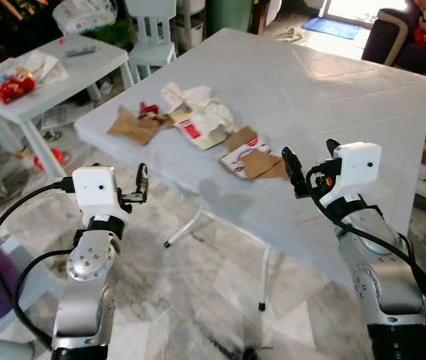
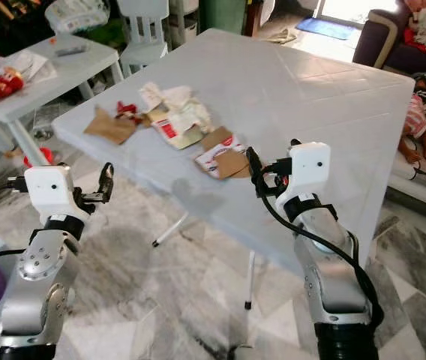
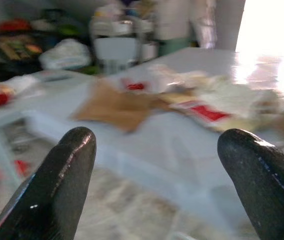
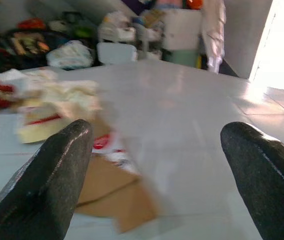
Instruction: Picking trash to rubbish bin
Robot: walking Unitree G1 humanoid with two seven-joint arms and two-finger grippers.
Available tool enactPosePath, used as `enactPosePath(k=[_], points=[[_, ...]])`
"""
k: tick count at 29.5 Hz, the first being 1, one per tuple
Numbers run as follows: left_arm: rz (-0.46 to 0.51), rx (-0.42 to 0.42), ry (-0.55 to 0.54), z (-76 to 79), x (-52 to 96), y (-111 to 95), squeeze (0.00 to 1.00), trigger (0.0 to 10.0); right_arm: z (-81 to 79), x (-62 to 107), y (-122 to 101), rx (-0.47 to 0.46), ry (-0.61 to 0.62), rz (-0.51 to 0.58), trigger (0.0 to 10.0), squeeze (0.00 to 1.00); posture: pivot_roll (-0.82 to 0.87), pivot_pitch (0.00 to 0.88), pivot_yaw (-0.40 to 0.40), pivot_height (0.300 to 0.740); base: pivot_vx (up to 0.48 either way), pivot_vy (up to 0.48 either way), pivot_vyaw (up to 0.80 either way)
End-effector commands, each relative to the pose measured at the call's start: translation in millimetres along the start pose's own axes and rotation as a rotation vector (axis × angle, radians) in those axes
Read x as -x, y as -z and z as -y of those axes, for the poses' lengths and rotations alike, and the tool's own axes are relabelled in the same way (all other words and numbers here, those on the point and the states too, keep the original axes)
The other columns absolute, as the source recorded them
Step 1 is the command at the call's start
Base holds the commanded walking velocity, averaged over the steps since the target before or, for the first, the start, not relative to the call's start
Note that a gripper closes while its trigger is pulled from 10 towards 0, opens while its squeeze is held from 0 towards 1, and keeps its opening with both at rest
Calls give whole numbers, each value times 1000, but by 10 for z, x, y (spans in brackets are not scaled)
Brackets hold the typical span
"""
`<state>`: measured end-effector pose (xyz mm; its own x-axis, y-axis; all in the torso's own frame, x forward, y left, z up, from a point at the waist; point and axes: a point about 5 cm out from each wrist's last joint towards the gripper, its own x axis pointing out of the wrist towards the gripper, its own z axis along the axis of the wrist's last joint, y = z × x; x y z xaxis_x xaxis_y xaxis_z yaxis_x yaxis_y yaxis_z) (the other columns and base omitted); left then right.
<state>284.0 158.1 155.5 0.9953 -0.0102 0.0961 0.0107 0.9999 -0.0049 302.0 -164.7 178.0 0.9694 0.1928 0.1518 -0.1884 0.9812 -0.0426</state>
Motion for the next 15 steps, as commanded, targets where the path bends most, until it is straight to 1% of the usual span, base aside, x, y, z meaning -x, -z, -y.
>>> enactPosePath(k=[1, 3, 8, 10, 15], points=[[-2, -11, -19, -80, 11, -13, 0, 10000, -79, -16, -56, -20, -39, 20, 10000, 0, 66, 140, -7, 740, 251, 0, 0], [-5, -12, -20, -84, 12, -8, 0, 10000, -97, -20, -45, -30, -49, 12, 10000, 0, 67, 140, -7, 740, 0, 0, 0], [-8, -3, -19, -84, 16, -6, 0, 10000, -225, -29, 8, -61, -137, -20, 10000, 0, 73, 143, -9, 740, 0, 0, 0], [-8, -5, -17, -81, 23, -8, 0, 10000, -307, -24, 50, -76, -195, -52, 10000, 0, 73, 143, -9, 740, 0, 0, 0], [-18, -11, -16, -87, 37, 8, 0, 10000, -372, -37, 84, -80, -226, -64, 10000, 0, 78, 143, -9, 740, 0, 0, 0]])
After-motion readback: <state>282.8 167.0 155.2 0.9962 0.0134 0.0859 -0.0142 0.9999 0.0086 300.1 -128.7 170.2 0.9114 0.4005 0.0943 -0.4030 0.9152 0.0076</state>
